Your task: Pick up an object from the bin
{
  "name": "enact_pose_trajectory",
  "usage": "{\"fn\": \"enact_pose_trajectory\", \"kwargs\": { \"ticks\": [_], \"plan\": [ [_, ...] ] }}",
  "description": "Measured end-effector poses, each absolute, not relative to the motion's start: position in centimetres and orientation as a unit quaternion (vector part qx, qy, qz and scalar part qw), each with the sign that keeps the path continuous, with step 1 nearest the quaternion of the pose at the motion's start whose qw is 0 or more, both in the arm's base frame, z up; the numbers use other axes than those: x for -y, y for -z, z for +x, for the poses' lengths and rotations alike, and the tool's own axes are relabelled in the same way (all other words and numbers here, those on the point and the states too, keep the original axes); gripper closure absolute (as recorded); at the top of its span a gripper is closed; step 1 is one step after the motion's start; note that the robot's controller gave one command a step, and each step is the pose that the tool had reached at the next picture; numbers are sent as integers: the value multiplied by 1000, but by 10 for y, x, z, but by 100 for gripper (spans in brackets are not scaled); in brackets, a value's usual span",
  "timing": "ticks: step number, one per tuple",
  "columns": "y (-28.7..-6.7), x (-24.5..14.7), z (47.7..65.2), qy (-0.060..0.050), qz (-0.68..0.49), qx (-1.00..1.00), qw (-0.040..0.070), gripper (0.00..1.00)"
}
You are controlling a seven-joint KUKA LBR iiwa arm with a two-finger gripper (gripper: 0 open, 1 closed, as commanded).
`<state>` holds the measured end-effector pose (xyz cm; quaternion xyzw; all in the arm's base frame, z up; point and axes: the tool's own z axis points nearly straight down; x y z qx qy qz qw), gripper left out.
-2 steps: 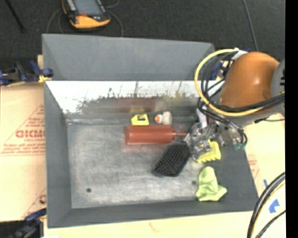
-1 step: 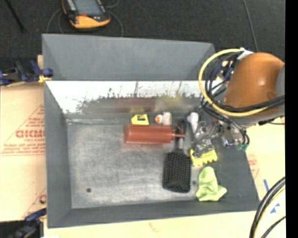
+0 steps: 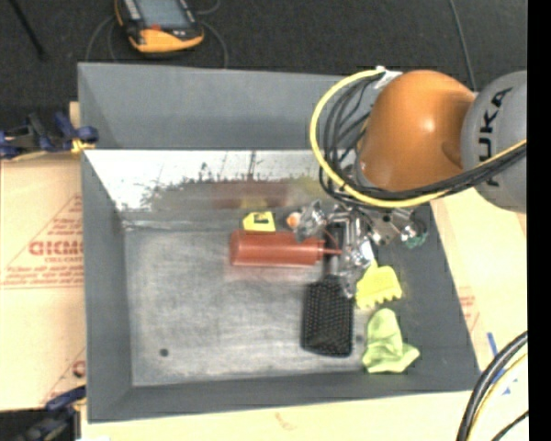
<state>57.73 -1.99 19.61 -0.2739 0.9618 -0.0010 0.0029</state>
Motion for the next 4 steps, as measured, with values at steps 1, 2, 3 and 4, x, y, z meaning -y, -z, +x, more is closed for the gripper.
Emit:
{"fn": "enact_pose_trajectory", "kwargs": {
  "ticks": [1, 2, 3, 4],
  "plan": [
    [-196, 20, 577, 0, -273, -962, 2, 0],
    [-166, 37, 553, 2, -336, -942, 6, 0],
    [-147, 34, 531, 0, -433, -902, -2, 0],
    [-138, 43, 527, 0, -446, -895, 2, 0]
  ]
}}
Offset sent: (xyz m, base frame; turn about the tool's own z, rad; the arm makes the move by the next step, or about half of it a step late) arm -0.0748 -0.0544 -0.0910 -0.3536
